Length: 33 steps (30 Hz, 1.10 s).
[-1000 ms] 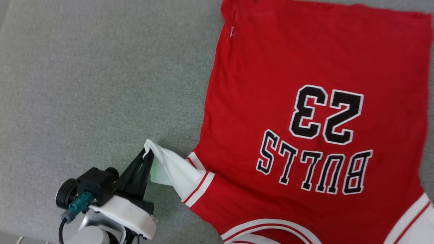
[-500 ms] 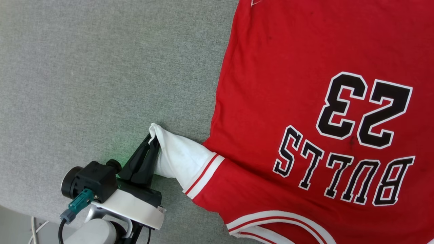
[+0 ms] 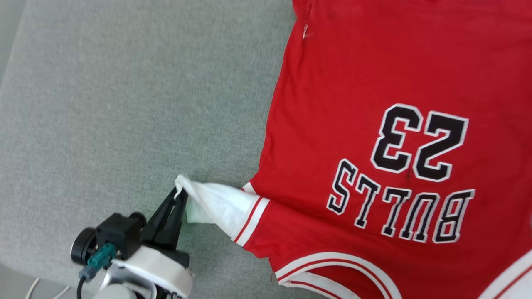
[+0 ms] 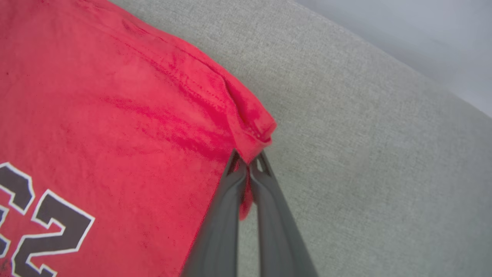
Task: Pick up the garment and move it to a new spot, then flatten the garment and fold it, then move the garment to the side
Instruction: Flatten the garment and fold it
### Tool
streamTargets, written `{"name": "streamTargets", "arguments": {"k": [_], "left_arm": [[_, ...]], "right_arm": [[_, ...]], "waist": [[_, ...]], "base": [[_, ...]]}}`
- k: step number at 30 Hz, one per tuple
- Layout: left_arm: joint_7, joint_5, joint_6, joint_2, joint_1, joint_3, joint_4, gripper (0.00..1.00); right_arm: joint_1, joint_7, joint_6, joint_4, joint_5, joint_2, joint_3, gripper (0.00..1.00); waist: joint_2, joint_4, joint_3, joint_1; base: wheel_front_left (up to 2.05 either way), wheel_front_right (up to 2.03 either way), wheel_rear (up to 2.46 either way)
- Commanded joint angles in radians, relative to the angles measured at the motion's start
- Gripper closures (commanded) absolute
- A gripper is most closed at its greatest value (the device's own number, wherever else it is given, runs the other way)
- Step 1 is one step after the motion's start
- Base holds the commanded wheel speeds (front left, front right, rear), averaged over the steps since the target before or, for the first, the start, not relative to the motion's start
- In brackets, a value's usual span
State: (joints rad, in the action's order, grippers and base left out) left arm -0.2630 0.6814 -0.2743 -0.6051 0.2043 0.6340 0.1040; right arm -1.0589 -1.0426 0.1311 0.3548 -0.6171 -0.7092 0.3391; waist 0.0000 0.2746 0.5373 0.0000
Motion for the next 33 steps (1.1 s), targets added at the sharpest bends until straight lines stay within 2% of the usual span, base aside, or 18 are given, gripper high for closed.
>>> {"name": "streamTargets", "arguments": {"k": [1,4,5,9,13,17,25,31,32,33], "left_arm": [[-0.002,0.006,-0.008,-0.004,-0.021,-0.008,-0.004,1.00],[-0.001,0.015,-0.013,-0.014,-0.056,-0.009,-0.007,1.00],[-0.001,0.015,-0.013,-0.014,-0.056,-0.009,-0.007,1.00],[0.001,0.027,-0.026,-0.028,-0.090,-0.013,-0.006,1.00],[0.002,0.042,-0.039,-0.042,-0.126,-0.021,0.001,1.00],[0.001,0.054,-0.052,-0.057,-0.158,-0.035,0.007,1.00],[0.000,0.067,-0.053,-0.059,-0.185,-0.042,-0.001,1.00],[-0.001,0.071,-0.044,-0.051,-0.192,-0.041,-0.009,1.00],[-0.001,0.071,-0.044,-0.052,-0.193,-0.043,-0.010,1.00],[-0.001,0.072,-0.043,-0.052,-0.193,-0.044,-0.011,1.00]], "right_arm": [[0.060,0.015,-0.001,-0.032,-0.027,-0.038,0.027,1.00],[0.152,0.038,-0.001,-0.117,-0.085,-0.108,0.071,1.00],[0.152,0.038,-0.001,-0.117,-0.085,-0.108,0.071,1.00],[0.326,0.077,-0.001,-0.227,-0.158,-0.219,0.118,1.00],[0.502,0.131,-0.001,-0.311,-0.204,-0.307,0.116,1.00],[0.691,0.180,-0.001,-0.339,-0.252,-0.350,0.087,1.00],[1.062,0.288,-0.001,-0.314,-0.312,-0.325,-0.005,1.00],[1.244,0.349,-0.001,-0.290,-0.307,-0.233,-0.064,1.00],[1.247,0.361,-0.001,-0.294,-0.303,-0.219,-0.083,0.77],[1.245,0.372,-0.001,-0.302,-0.298,-0.208,-0.102,0.43]], "waist": [[0.0000,-0.035,-0.082,0.0000],[0.0000,-0.057,-0.135,0.0000],[0.0000,-0.057,-0.135,0.0000],[0.0000,-0.087,-0.195,0.0000],[0.0000,-0.118,-0.237,0.0000],[0.0000,-0.149,-0.264,0.0000],[0.0000,-0.182,-0.290,0.0000],[0.0000,-0.184,-0.288,0.0000],[0.0000,-0.185,-0.286,0.0000],[0.0000,-0.187,-0.285,0.0000]], "base": [[0.00,0.00,0.00],[0.00,0.00,0.00],[0.00,0.00,0.00],[0.00,0.00,0.00],[0.00,0.00,0.00],[0.00,0.00,0.00],[0.00,0.00,0.00],[0.00,0.00,0.00],[0.00,0.00,0.00],[0.00,0.00,0.00]]}}
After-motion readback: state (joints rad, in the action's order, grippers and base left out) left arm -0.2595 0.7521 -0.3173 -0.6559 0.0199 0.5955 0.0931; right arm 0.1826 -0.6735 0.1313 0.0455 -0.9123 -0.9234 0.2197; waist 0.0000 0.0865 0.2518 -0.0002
